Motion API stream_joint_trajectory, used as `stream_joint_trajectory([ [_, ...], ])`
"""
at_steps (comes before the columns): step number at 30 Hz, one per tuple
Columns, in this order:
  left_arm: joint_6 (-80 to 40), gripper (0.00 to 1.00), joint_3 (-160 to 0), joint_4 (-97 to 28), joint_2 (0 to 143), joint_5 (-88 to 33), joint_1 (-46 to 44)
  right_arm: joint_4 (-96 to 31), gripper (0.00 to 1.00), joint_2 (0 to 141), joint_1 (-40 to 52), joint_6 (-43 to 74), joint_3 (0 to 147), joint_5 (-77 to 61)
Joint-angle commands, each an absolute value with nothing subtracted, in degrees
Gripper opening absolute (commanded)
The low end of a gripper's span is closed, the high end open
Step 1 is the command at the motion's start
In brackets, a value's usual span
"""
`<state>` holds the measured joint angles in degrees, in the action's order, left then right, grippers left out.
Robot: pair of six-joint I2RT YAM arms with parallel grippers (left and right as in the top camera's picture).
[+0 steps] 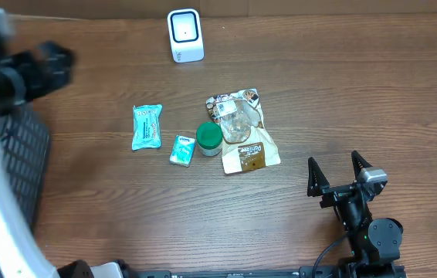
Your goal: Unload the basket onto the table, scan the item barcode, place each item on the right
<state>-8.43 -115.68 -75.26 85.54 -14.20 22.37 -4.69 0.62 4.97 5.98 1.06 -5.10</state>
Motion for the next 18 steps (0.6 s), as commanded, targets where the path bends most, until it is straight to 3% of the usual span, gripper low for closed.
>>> stream_joint_trajectory([
  [1,-12.8,1.0,-117.2,-76.9,84.1,-10.5,33.4,-4.4,1.0,0.2,5.1,6.1,0.4,-5.0],
  [5,-15.5,1.0,-115.8,-77.7,85.5,-3.3,40.9,-4.4,1.0,0.2,5.1,6.1,0.4,-5.0],
  [18,-11.9,0.92,-102.6,-67.5,94.8,7.9,42.8,-4.4,1.0,0.2,5.1,6.1,0.4,-5.0],
])
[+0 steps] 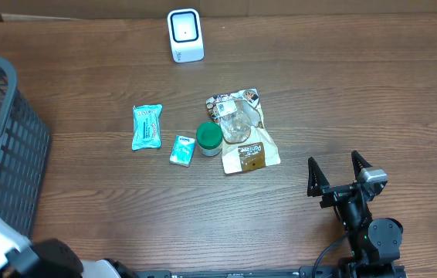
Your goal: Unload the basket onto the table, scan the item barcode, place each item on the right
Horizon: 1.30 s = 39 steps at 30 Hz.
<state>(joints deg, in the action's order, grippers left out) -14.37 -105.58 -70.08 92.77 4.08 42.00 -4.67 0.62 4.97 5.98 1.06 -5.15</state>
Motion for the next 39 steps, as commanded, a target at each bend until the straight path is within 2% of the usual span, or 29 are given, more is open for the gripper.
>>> stream_joint_trajectory([
  [1,-10.9,0.9,-101.3,-65.4,95.8,7.9,42.9,-4.4,1.0,0.2,5.1,6.1,0.4,-5.0],
  [7,-8.3,0.88,-96.7,-55.6,99.8,7.9,42.9,-4.4,1.0,0.2,5.1,6.1,0.4,-5.0],
  [17,-5.7,0.92,-95.6,-42.0,112.5,7.4,43.2,-4.4,1.0,0.2,5.1,6.1,0.4,-5.0],
  [39,-4.0,0.84,-95.6,-27.6,125.0,4.9,43.2,-4.4,1.0,0.2,5.1,6.1,0.4,-5.0],
])
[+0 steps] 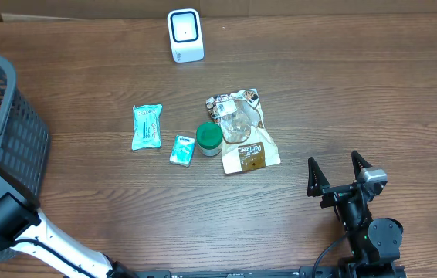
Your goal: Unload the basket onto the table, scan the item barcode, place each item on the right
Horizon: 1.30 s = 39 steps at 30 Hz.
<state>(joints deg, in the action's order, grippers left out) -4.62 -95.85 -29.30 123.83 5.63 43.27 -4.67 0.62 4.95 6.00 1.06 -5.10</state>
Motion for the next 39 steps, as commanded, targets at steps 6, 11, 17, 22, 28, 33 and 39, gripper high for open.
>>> stream_joint_trajectory([
  [6,-4.0,0.75,-95.6,-26.2,125.4,4.9,43.2,-4.4,1.0,0.2,5.1,6.1,0.4,-5.0],
  [11,-4.0,0.73,-95.6,-26.3,126.7,4.9,43.2,-4.4,1.0,0.2,5.1,6.1,0.4,-5.0],
  [17,-4.0,0.74,-95.6,-25.5,128.4,4.9,43.1,-4.4,1.0,0.2,5.1,6.1,0.4,-5.0],
  [22,-4.0,0.62,-95.6,-25.1,130.5,4.9,43.2,-4.4,1.0,0.2,5.1,6.1,0.4,-5.0],
  [28,-4.0,0.13,-95.6,-24.8,130.6,4.9,43.1,-4.4,1.0,0.2,5.1,6.1,0.4,-5.0],
  [33,-4.1,0.04,-96.0,-27.8,130.0,4.8,43.1,-4.4,1.0,0.2,5.1,6.1,0.4,-5.0],
  [39,-10.3,0.04,-98.4,-35.4,123.9,2.4,43.1,-4.4,1.0,0.2,5.1,6.1,0.4,-5.0],
])
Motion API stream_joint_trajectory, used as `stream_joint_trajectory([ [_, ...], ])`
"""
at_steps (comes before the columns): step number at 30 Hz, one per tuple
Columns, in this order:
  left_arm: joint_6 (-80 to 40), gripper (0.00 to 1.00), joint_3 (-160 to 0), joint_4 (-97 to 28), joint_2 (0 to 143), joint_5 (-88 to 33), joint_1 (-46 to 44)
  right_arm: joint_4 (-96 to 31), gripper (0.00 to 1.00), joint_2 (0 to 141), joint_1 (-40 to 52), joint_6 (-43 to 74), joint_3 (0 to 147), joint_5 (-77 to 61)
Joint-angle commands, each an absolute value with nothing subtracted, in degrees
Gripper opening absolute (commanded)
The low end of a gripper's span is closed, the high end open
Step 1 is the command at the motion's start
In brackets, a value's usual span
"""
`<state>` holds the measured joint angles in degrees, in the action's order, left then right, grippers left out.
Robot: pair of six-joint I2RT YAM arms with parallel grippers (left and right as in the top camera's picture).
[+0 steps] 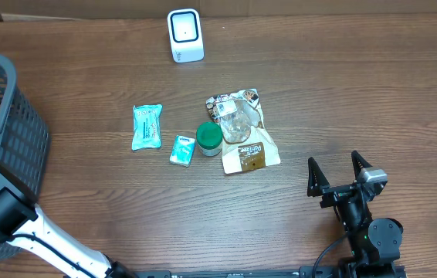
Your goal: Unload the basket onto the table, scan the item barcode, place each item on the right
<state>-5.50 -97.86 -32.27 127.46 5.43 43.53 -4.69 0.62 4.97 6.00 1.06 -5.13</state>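
A white barcode scanner stands at the far edge of the table. Mid-table lie a teal packet, a small teal packet, a green-lidded jar and a printed snack bag. My left arm reaches up from the lower left into the black basket. The left gripper is at the frame's edge inside the basket, and its fingers are too hidden to read. My right gripper rests open at the lower right, holding nothing, well clear of the items.
The tall black mesh basket fills the left edge of the table. The jar leans against the snack bag, and the small teal packet lies just left of it. Bare wood lies between the items and the scanner, and around the right arm.
The left arm has barely shifted where it reaches into the basket. The items, the scanner and the right arm are as they were.
At first the left arm was a blur high over the basket at the top left. Then it was low at the bottom left, with a small orange-and-white item showing in the basket. After that it reached into the basket and is there now. The right arm never moved.
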Motion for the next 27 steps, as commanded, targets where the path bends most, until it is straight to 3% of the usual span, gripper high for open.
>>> stream_joint_trajectory([
  [1,-11.2,0.04,-98.7,-35.8,122.0,1.0,43.2,-4.4,1.0,0.2,5.1,6.1,0.4,-5.0],
  [5,-12.5,0.04,-99.4,-37.0,111.9,-7.7,43.1,-4.4,1.0,0.2,5.1,6.1,0.4,-5.0],
  [8,-14.9,0.04,-99.6,-39.4,96.3,-20.6,42.7,-4.4,1.0,0.2,5.1,6.1,0.4,-5.0],
  [17,-14.9,0.04,-99.6,-51.2,72.8,-23.9,38.1,-4.4,1.0,0.2,5.1,6.1,0.4,-5.0],
  [22,-9.3,0.04,-99.0,-65.1,68.9,-23.6,20.0,-4.4,1.0,0.2,5.1,6.1,0.4,-5.0],
  [27,-7.4,0.04,-94.1,-69.8,72.4,-9.4,3.3,-4.4,1.0,0.2,5.1,6.1,0.4,-5.0],
])
